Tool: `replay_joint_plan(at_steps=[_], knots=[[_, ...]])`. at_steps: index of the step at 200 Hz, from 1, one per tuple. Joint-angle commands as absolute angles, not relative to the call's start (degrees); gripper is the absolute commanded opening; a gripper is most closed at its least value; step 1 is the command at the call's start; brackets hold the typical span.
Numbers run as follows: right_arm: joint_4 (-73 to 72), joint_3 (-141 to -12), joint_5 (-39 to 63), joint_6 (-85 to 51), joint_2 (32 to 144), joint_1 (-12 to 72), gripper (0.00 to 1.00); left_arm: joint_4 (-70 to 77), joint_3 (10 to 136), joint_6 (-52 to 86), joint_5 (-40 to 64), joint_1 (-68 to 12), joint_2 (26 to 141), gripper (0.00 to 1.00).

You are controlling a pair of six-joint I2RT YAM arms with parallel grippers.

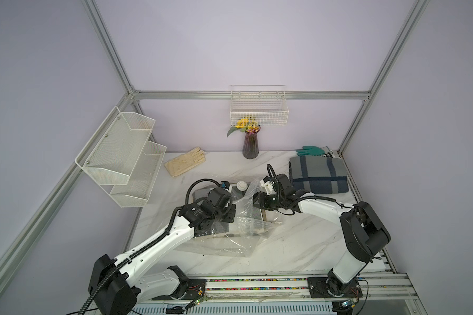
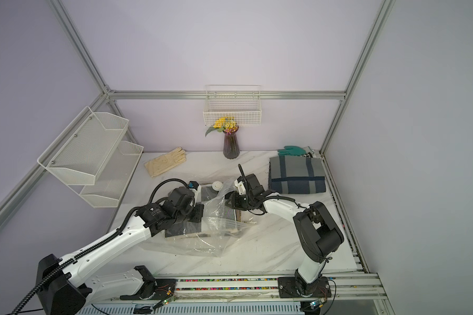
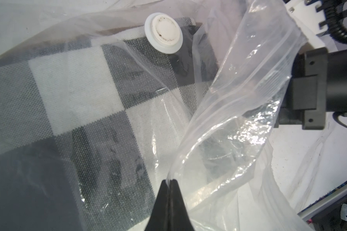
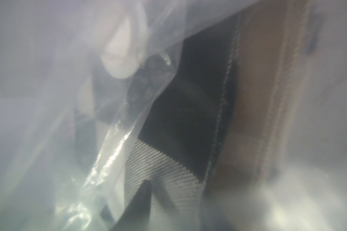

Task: Take the scarf out of the vacuum bag
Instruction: Take out the scarf from the vacuum bag.

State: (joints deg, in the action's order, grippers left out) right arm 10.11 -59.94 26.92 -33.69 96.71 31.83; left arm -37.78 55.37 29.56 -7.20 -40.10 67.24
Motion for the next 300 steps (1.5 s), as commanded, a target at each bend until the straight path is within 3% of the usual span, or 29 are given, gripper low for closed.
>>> replay_joint_plan(at_steps=[1,68,135,184,300], knots=[[10.33,-62.38,28.84,-32.26,91.93,33.35,0.39,-36.64,54.93,30.15,-8.0,-40.34,66.43,0.0],[7.21,-59.78,30.13,-31.78,93.53,33.61,0.38,-36.69,55.28,30.16,-8.08,-40.34,66.75,0.0],[7.15,-58.1,24.33,-32.11,94.52,33.53,0.39,-37.28,55.02,29.97,-8.68,-40.34,65.92,0.0],[9.78,-58.15,20.56,-30.24,91.76,33.59,0.58,-36.94,54.93,30.22,-8.44,-40.34,66.27,0.0],[13.18,-59.46,15.81,-31.46,95.4,33.54,0.66,-36.65,54.76,30.17,-8.44,-40.3,66.15,0.0]])
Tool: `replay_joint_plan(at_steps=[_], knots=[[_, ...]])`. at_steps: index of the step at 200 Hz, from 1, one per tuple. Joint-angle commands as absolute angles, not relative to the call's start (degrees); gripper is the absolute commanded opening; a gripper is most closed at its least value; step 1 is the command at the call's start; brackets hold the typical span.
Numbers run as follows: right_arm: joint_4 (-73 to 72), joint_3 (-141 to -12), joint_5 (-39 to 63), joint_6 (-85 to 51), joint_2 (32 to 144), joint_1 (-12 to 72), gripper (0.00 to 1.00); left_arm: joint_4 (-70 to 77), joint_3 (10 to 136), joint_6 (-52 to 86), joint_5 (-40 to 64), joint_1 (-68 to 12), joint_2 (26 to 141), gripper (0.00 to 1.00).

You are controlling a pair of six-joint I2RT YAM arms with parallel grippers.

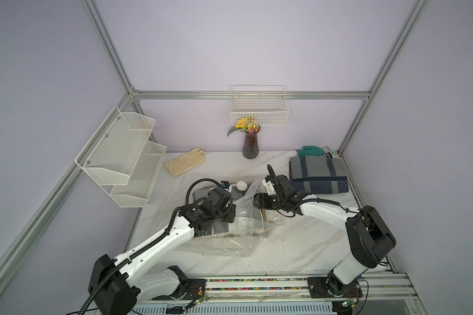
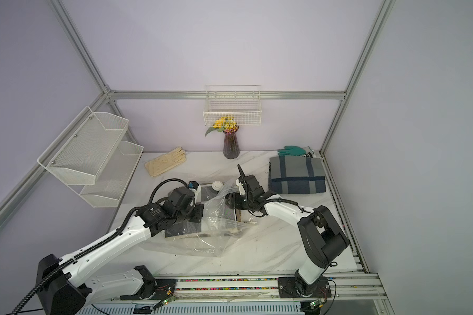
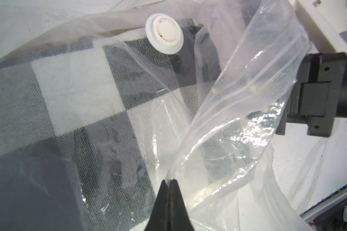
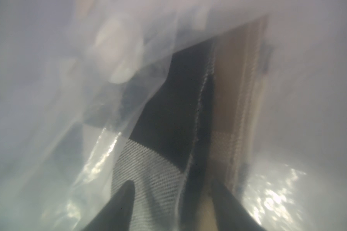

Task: Take the scarf out of the vacuum bag
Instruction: Take out the scarf from the vacuum bag.

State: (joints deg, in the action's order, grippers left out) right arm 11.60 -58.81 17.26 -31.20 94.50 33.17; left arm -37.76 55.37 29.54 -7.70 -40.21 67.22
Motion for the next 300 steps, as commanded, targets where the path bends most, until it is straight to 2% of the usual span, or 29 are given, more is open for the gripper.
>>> replay_joint_plan(at_steps=[1,31,57,97,169,218,262,300], knots=[[13.23,-59.48,15.82,-31.46,95.47,33.56,0.66,-36.65,54.76,30.16,-8.44,-40.32,66.17,0.0],[12.17,-59.18,18.37,-31.55,96.6,33.57,0.66,-36.47,54.96,30.23,-8.44,-40.34,66.45,0.0],[10.29,-58.9,20.09,-31.77,96.43,33.56,0.61,-36.47,54.75,30.23,-8.53,-40.34,66.4,0.0],[11.13,-59.57,19.18,-30.57,93.92,33.53,0.59,-36.4,54.63,30.23,-8.53,-40.32,66.53,0.0],[4.91,-58.59,28.59,-32.08,95.16,33.73,0.54,-36.3,54.84,30.15,-8.46,-40.34,66.85,0.0],[8.11,-59.37,24.68,-33.51,97.99,33.57,0.5,-36.21,55.35,30.01,-8.31,-40.34,67.24,0.0],[7.14,-59.13,25.86,-33.75,99.08,33.53,0.41,-36.34,55.03,29.97,-8.52,-40.35,66.44,0.0],[6.84,-60.3,27.49,-33.06,94.98,33.49,0.24,-36.41,54.8,30.06,-8.61,-40.32,66.08,0.0]])
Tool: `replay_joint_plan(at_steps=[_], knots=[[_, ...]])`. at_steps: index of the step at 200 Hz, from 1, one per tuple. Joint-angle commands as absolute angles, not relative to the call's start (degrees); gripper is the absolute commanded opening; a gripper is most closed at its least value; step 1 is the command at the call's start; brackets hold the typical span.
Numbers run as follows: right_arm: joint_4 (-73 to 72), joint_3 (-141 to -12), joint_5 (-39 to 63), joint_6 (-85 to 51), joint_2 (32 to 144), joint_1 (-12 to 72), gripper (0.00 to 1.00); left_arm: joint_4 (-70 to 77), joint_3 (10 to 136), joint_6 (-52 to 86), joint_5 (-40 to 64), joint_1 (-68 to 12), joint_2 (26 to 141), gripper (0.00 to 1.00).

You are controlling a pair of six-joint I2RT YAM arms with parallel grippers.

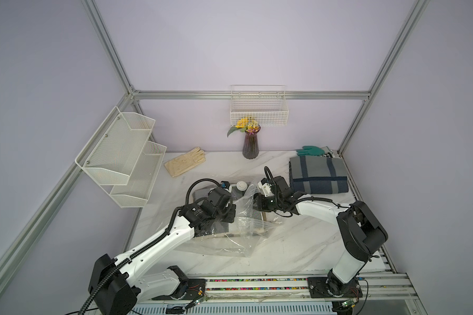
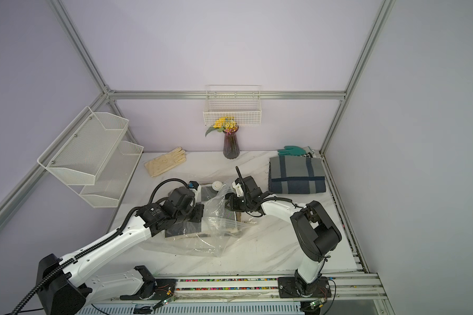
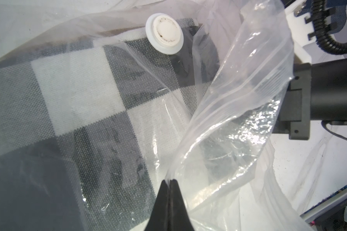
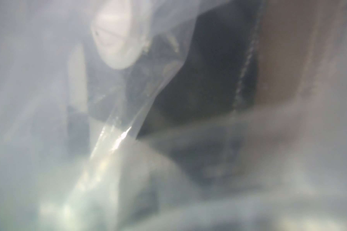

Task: Take the scarf out of the vacuum bag
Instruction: Take out the scarf from the vacuum bag.

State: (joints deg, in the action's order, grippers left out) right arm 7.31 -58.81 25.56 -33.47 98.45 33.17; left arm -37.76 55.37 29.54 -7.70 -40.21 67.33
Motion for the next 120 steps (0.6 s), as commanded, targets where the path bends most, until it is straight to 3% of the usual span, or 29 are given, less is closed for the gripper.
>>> replay_joint_plan(at_steps=[1,28,70,120], knots=[[6.8,-60.38,27.54,-33.01,94.86,33.49,0.23,-36.4,54.82,30.06,-8.61,-40.33,66.04,0.0],[3.96,-60.95,34.01,-33.81,92.54,33.49,0.16,-36.3,54.67,30.15,-8.61,-40.34,66.18,0.0],[3.9,-61.61,36.64,-34.66,94.24,33.49,0.17,-35.78,54.58,30.15,-8.44,-40.34,66.25,0.0],[7.49,-60.68,31.94,-34.45,97.75,33.49,0.32,-35.86,54.5,30.06,-8.53,-40.34,66.09,0.0]])
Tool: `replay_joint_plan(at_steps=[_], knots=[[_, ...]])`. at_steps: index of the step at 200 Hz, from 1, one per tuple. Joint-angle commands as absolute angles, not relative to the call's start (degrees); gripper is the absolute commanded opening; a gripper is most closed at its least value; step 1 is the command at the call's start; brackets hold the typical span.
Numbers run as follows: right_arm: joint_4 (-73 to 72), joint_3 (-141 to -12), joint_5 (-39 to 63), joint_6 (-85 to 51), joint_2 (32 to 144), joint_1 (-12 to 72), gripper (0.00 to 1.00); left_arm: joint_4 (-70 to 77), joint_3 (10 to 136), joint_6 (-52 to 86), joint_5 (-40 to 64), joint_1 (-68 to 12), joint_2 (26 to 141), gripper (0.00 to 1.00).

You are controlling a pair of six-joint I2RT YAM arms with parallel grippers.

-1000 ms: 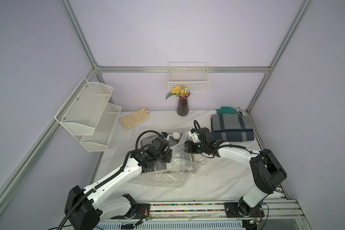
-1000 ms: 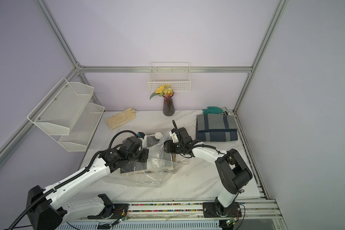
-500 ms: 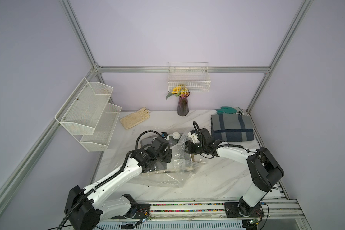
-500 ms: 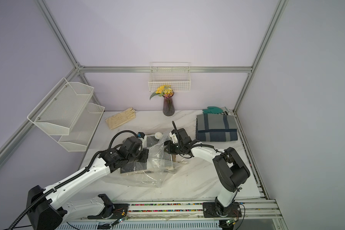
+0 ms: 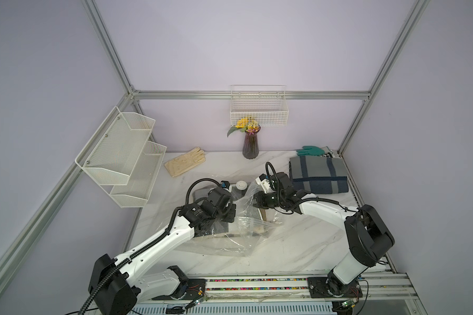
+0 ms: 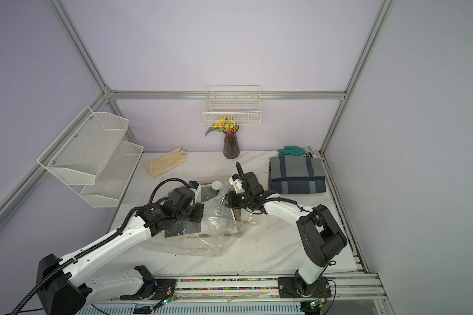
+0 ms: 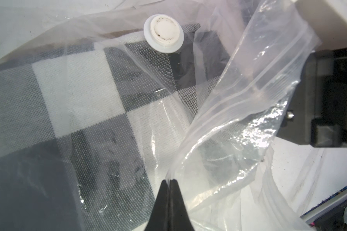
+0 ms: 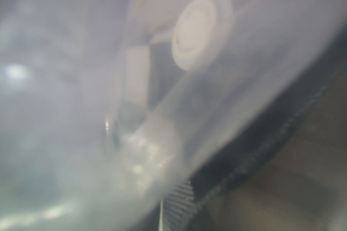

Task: Take the scarf out of the vacuum bag
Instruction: Take out the scarf from the vacuum bag.

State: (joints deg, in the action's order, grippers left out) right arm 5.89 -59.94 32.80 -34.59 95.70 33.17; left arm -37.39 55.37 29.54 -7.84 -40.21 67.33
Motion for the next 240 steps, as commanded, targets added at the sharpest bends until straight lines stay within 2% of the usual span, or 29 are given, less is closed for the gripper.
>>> replay_joint_plan(at_steps=[1,26,46,56,87,150,240], knots=[[7.57,-60.71,31.83,-34.45,97.83,33.49,0.32,-35.86,54.5,30.06,-8.53,-40.3,66.09,0.0],[7.9,-60.49,31.04,-34.35,99.98,33.51,0.4,-35.82,54.59,30.06,-8.52,-40.34,66.09,0.0],[6.44,-59.98,31.86,-34.39,101.36,33.53,0.39,-35.86,54.62,30.06,-8.5,-40.34,66.09,0.0],[5.38,-59.86,32.57,-34.61,101.39,33.49,0.33,-35.86,54.67,30.06,-8.53,-40.34,66.01,0.0],[2.94,-58.95,33.88,-34.36,98.23,33.49,0.0,-35.85,54.74,30.15,-8.61,-40.33,66.0,0.0],[7.12,-59.44,28.43,-30.82,88.38,33.49,0.0,-35.77,54.84,30.4,-10.04,-40.29,65.58,0.0],[12.84,-63.11,24.52,-28.13,85.72,33.23,0.0,-39.75,56.76,31.9,-15.35,-40.04,66.26,0.0]])
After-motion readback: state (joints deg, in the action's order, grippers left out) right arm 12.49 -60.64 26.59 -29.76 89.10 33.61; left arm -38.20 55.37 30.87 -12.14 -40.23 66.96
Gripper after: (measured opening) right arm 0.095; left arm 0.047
